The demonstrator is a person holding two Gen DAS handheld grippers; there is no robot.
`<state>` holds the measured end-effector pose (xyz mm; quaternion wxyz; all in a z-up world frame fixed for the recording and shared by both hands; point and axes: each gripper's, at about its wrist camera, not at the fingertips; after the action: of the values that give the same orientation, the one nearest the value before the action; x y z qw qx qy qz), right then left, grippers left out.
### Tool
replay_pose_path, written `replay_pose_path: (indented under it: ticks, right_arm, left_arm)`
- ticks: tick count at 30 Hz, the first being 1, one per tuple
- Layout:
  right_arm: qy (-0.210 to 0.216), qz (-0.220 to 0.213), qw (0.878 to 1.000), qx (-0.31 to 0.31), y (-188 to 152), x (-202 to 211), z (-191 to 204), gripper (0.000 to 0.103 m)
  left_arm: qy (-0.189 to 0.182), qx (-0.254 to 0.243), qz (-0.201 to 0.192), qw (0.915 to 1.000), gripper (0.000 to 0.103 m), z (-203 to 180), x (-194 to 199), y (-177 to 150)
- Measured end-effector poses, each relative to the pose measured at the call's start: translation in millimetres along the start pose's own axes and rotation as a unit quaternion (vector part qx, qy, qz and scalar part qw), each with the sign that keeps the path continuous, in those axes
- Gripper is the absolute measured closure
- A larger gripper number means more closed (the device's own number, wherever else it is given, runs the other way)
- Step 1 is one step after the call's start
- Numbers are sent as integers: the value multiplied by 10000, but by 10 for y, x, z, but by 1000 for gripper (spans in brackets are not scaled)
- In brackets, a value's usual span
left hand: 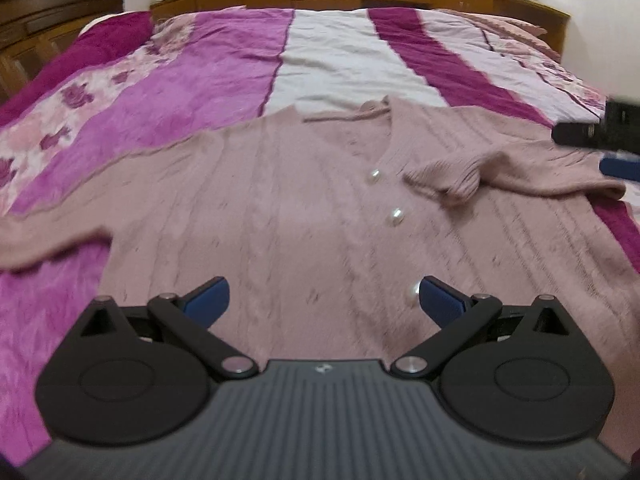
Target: Fold small clothes
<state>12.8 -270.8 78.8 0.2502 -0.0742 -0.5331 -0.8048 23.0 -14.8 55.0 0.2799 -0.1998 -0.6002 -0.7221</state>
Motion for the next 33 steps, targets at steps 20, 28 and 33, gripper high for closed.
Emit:
replay_pose_path:
  ticks: [20, 28, 33]
  right_arm:
    - [-999, -350, 9926, -595, -345, 23, -593, 16]
    - [-975, -271, 9909, -886, -432, -26, -726, 16]
    - [-970, -253, 9913, -848, -453, -59, -732, 16]
  left_arm:
    - [-118, -872, -275, 9957, 9, -791, -214, 392]
    - [96, -1475, -695, 9866, 29, -1178, -342, 469]
    - [-55, -1668, -825, 9825, 46, -1299, -400, 497]
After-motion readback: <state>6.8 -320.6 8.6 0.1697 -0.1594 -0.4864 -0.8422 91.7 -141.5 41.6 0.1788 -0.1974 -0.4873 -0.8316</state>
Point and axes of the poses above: each gripper's, at about its wrist camera, not at the fingertips, and x roughly against the way its jaws point, z to its left, y to its top, and after that the axes turned 14 degrees about y, right-handed
